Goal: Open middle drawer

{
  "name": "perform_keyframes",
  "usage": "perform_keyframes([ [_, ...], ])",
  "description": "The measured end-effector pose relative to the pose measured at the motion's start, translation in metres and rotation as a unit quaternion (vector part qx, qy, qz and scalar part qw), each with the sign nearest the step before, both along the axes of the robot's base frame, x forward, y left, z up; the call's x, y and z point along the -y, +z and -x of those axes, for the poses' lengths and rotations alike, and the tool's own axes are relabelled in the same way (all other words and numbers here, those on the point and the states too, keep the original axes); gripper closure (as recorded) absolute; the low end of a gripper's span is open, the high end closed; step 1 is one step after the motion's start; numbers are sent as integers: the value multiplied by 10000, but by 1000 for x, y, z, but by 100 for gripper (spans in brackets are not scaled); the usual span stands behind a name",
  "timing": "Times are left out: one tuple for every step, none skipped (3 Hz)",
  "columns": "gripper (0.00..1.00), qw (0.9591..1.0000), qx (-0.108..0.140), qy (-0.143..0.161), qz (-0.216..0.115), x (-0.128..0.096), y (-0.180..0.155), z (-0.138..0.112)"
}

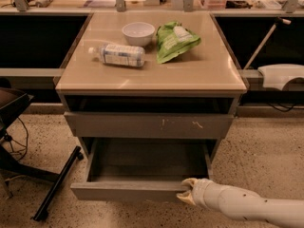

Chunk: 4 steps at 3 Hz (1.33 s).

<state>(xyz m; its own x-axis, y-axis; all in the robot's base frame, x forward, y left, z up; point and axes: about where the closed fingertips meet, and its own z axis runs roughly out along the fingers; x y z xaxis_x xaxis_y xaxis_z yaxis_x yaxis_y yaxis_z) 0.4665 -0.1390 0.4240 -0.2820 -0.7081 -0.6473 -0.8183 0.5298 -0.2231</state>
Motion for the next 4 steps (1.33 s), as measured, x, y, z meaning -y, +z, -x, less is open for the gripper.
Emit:
perform_keyframes([
  [100, 10000, 1, 2, 0, 0, 4, 1],
  [100, 9992, 271, 298, -12, -14, -1, 25],
  [100, 9987, 336, 389, -34, -19, 4, 34],
  [100, 9987, 335, 389, -35, -19, 4, 34],
])
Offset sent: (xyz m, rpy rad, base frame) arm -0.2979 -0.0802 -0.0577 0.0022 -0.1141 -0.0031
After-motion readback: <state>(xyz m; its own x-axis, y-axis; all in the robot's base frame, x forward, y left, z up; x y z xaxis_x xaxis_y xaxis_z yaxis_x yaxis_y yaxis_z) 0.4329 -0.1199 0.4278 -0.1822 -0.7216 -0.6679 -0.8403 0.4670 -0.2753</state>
